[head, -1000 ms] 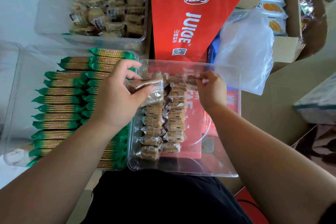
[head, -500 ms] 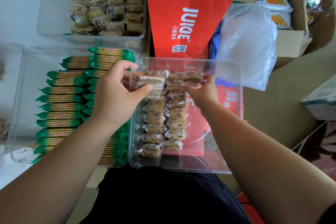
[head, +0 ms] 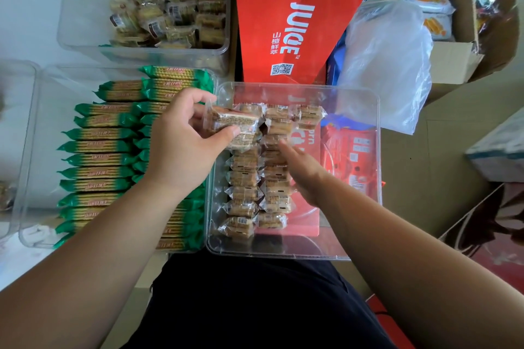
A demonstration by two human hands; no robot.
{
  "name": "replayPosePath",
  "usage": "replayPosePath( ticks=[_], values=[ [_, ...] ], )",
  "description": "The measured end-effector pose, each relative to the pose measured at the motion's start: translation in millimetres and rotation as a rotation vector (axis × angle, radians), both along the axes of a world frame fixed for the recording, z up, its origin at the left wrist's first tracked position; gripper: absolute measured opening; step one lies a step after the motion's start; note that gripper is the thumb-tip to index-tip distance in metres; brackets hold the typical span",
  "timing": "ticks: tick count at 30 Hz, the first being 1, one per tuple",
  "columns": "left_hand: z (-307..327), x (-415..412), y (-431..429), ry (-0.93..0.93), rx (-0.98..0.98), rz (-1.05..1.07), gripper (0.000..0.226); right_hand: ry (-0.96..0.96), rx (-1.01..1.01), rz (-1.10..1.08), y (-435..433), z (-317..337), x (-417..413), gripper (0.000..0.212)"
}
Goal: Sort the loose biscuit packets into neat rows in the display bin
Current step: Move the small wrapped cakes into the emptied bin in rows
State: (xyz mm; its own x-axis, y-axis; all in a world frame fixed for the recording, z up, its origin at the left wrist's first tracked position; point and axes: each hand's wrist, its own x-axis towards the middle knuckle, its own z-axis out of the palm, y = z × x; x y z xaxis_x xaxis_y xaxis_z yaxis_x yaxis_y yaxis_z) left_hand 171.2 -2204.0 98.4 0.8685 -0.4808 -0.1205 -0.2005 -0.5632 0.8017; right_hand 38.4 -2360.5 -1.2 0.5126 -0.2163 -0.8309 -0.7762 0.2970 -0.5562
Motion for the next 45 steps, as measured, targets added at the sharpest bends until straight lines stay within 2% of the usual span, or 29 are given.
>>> replayPosePath(
  ticks=[3,5,7,9,13,14,17,20,23,26,27,29,31,32,37,41,45],
  values=[
    [0.3,-0.2,1.7,0.005,-0.010,0.002,0.047,-0.029,0.058,0.056,10.3,-1.1,-8.0,0.072],
    [0.6,-0.3,2.8,0.008,-0.015,-0.001,0.046,-0.064,0.042,0.013,9.4,0.2,-14.2,0.066],
    [0.4,-0.3,4.2,0.005,-0.022,-0.007,0.046,0.017,-0.107,-0.056,4.2,-0.7,-21.0,0.072],
    [-0.4,-0.5,6.0,0.002,-0.027,-0.013,0.046,0.135,-0.195,-0.031,1.3,0.9,-27.1,0.081],
    [-2.6,-2.2,9.5,0.016,-0.045,-0.012,0.047,0.119,-0.062,0.189,17.4,3.0,-36.4,0.050],
    [-2.9,-2.8,10.3,0.018,-0.048,-0.012,0.047,0.122,-0.107,0.223,21.0,3.0,-37.8,0.053],
    [-2.3,-3.5,12.1,0.013,-0.046,-0.011,0.046,0.133,-0.184,0.314,24.6,2.3,-38.4,0.084],
    [-0.5,-3.6,13.1,0.014,-0.043,-0.010,0.046,0.123,-0.216,0.405,21.3,9.8,-37.7,0.097],
    [0.5,-4.4,13.9,0.015,-0.042,-0.008,0.045,0.127,-0.122,0.357,9.8,18.5,-31.6,0.098],
    [1.9,-4.0,14.5,0.017,-0.043,-0.002,0.045,0.150,-0.258,0.201,-6.1,20.9,-17.2,0.127],
    [2.2,-3.4,14.7,0.018,-0.046,0.003,0.045,0.128,-0.298,0.114,-11.9,17.2,-12.0,0.121],
    [3.7,-1.9,15.1,0.019,-0.048,0.010,0.045,0.051,-0.351,-0.014,-18.1,21.0,1.4,0.082],
    [5.5,-0.3,15.0,0.017,-0.047,0.017,0.045,0.024,-0.386,-0.037,-18.7,29.4,15.8,0.047],
    [6.6,0.6,14.6,0.017,-0.050,0.023,0.045,0.024,-0.406,-0.015,-17.5,32.6,21.3,0.035],
    [7.1,6.7,11.8,0.014,-0.050,0.043,0.045,0.004,-0.388,0.065,-11.8,39.2,29.7,0.034],
    [3.4,6.7,7.8,0.048,-0.046,0.011,0.046,-0.039,-0.323,0.054,-24.3,31.0,23.4,0.023],
    [-0.1,1.5,-2.4,0.049,-0.002,-0.076,0.049,-0.030,-0.329,-0.007,-37.1,25.3,16.5,0.038]
  ],
)
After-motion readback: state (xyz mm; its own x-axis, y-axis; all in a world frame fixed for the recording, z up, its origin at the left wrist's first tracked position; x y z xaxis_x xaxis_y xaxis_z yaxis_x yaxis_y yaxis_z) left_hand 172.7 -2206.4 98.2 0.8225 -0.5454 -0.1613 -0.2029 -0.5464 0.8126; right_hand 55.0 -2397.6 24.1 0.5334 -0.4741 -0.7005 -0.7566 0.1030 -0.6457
